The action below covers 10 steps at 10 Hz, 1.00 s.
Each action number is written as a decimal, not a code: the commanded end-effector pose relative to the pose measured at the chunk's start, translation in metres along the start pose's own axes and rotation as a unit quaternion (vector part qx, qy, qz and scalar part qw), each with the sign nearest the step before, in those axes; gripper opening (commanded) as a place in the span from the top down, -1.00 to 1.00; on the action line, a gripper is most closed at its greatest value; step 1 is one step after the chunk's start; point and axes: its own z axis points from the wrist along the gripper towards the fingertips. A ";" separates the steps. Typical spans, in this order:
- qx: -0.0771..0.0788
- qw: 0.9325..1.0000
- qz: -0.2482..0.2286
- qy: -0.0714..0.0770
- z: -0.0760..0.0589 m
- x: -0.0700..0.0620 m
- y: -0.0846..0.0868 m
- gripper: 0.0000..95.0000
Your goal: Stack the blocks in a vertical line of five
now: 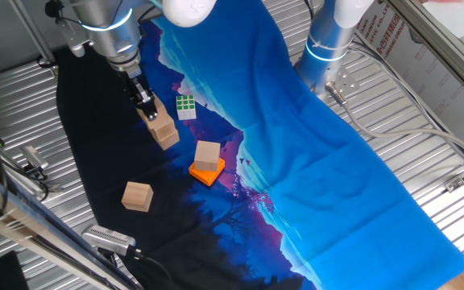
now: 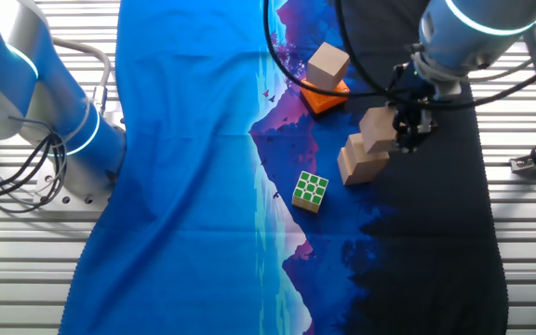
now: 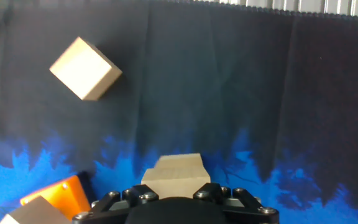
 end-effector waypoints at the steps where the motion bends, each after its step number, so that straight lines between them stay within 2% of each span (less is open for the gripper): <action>1: 0.000 1.000 0.007 -0.003 0.001 0.002 0.000 1.00; 4: 0.000 1.000 0.014 -0.003 0.004 0.005 -0.002 1.00; 8: 0.003 1.000 0.014 -0.003 0.016 0.005 -0.002 1.00; 9: -0.001 1.000 0.013 -0.003 0.019 0.003 0.000 1.00; 10: -0.004 1.000 0.009 -0.002 0.020 0.003 0.000 0.60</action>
